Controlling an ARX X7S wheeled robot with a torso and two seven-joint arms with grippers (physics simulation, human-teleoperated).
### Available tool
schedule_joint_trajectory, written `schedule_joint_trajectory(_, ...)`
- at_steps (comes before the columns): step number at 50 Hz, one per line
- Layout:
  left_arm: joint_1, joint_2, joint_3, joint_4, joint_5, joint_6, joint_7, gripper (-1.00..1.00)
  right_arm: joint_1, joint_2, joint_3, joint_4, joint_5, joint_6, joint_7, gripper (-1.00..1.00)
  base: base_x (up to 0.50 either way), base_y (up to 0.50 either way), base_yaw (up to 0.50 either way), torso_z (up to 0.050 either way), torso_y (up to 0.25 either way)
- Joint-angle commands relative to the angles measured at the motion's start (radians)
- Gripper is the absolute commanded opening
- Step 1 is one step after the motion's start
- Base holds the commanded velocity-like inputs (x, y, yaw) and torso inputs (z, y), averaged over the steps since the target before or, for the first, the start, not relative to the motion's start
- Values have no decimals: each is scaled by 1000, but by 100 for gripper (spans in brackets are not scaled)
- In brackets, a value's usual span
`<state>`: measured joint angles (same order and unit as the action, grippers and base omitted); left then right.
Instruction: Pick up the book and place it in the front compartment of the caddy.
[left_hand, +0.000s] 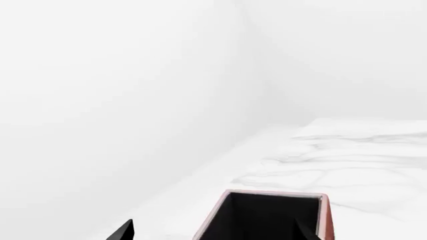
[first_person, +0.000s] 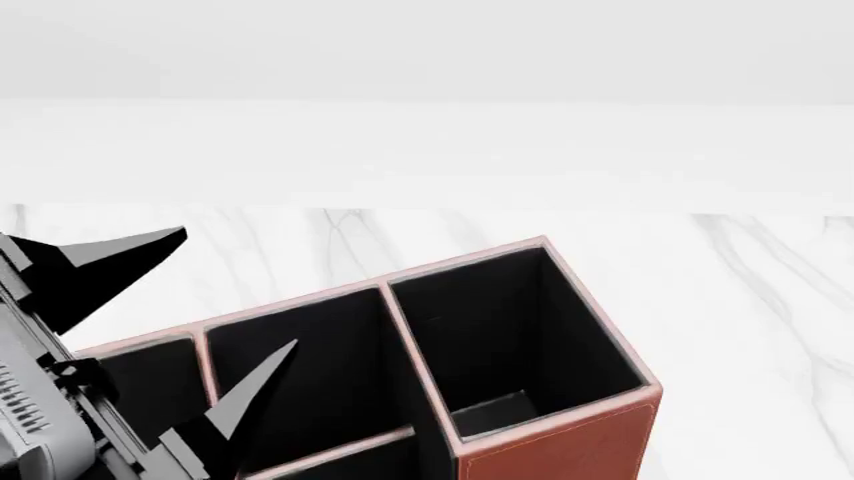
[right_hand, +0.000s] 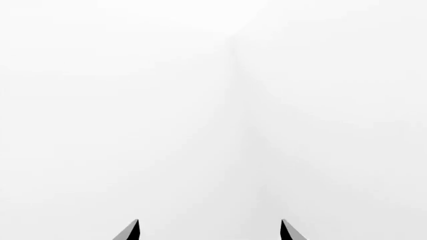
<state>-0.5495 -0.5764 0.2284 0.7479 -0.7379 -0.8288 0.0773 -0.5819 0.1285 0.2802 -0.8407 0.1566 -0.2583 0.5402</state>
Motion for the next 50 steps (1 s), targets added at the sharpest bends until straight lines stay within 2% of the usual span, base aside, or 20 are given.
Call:
schedule_joint_trajectory(1,-22,-8,110,-78,61,10,74,100,-48,-25,37,-9,-5,-80,40,100,0,0,0,0,0)
schedule_joint_trajectory(3,-25,-31,164,-85,74,28,148,100,-54,-23,34,-8,-4,-88,39,100,0,0,0,0,0)
schedule_joint_trajectory(8,-76,-28,226,-126,78,-35,177,100,-60,-18,31,-7,-1,-97,42,100,0,0,0,0,0)
schedule_joint_trajectory(9,-81,-32,232,-125,45,-34,223,100,-59,-14,27,-6,3,-96,40,100,0,0,0,0,0)
schedule_joint_trajectory(13,-111,-9,205,-149,-51,-114,224,100,-61,-8,23,-4,5,-96,42,100,0,0,0,0,0)
schedule_joint_trajectory(17,-141,-6,220,-183,-95,-139,283,100,-62,-5,20,-3,5,-97,44,100,0,0,0,0,0)
schedule_joint_trajectory(21,-164,19,206,-227,-158,-192,283,100,-56,-1,13,-1,-1,-91,48,100,0,0,0,0,0)
schedule_joint_trajectory(28,-166,20,276,-261,-103,-186,309,100,-66,2,6,5,-7,-107,48,100,0,0,0,0,0)
schedule_joint_trajectory(31,-168,28,265,-263,-140,-218,299,100,-70,1,0,5,-14,-113,48,100,0,0,0,0,0)
schedule_joint_trajectory(36,-160,24,305,-278,-114,-219,306,100,-68,8,-4,6,-16,-106,51,100,0,0,0,0,0)
schedule_joint_trajectory(46,-103,45,298,-358,-109,-157,330,100,-72,13,-5,5,-15,-109,59,100,0,0,0,0,0)
schedule_joint_trajectory(50,-92,67,237,-389,-196,-183,318,100,-65,19,-10,0,-20,-95,63,100,0,0,0,0,0)
